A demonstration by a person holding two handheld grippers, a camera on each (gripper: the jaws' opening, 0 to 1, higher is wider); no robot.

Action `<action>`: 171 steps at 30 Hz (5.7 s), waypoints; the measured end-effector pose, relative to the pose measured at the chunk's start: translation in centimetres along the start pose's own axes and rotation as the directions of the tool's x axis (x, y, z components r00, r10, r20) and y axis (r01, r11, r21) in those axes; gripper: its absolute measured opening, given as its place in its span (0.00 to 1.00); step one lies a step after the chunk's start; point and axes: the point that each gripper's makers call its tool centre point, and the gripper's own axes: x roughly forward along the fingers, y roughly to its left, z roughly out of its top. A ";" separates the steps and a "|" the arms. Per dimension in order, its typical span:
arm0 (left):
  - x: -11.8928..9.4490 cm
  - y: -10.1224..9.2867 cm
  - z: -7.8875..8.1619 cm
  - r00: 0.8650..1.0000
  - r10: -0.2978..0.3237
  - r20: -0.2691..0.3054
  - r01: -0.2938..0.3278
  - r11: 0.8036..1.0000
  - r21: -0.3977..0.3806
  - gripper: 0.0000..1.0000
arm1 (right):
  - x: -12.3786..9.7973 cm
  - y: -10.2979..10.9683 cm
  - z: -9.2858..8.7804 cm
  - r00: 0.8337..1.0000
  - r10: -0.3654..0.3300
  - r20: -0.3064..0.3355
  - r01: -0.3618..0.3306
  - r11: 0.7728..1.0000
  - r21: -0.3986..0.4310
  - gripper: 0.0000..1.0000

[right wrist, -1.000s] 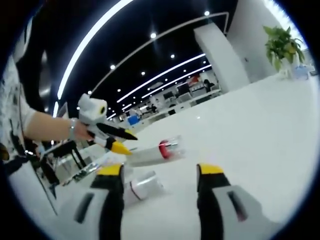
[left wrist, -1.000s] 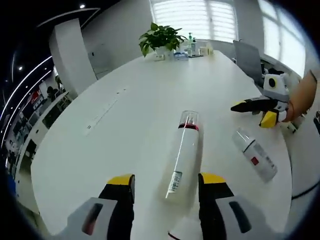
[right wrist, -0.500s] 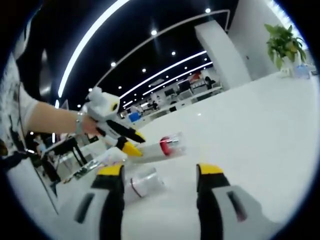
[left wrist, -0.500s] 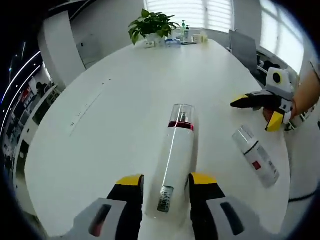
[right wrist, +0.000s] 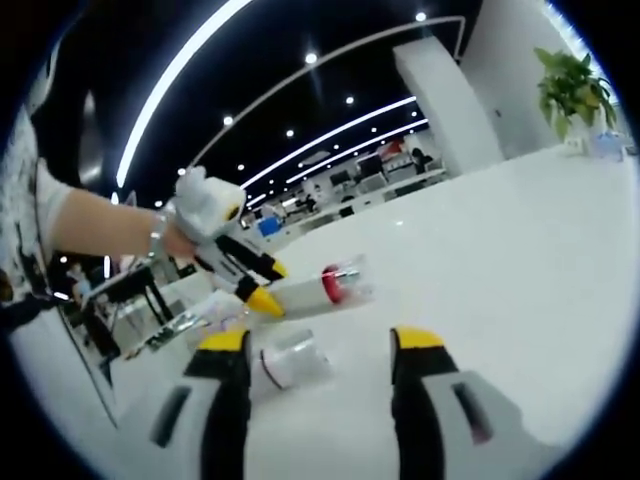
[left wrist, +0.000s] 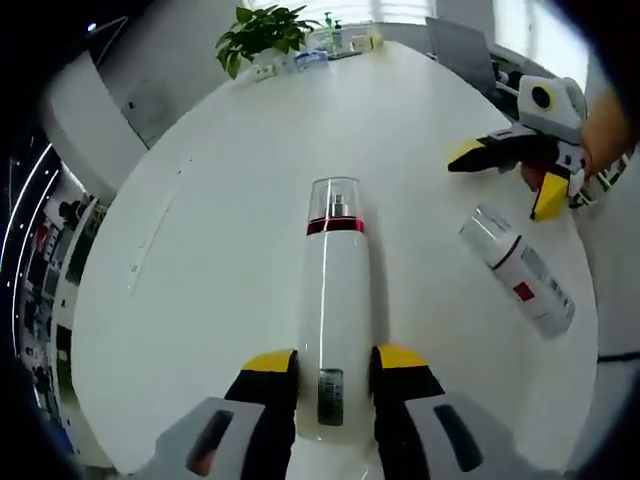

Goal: Arrange the skincare products in the storage area until every visible bottle or jar stands upright without overlapping.

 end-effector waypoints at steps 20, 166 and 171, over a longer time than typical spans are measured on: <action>-0.8 -2.2 -0.8 0.999 0.044 0.015 -0.043 0.995 -0.090 0.28 | 0.1 0.0 -0.1 1.000 0.010 -0.010 -0.010 0.999 0.042 0.54; -1.3 -5.7 -0.7 0.948 -0.122 0.295 0.160 0.981 -0.109 0.28 | 6.3 7.6 7.0 0.476 0.134 -0.869 -0.809 0.455 -0.372 0.25; -1.1 -5.8 -0.6 0.937 -0.128 0.324 0.176 0.977 -0.123 0.28 | 6.9 9.4 7.5 0.479 0.189 -0.857 -0.819 0.449 -0.358 0.24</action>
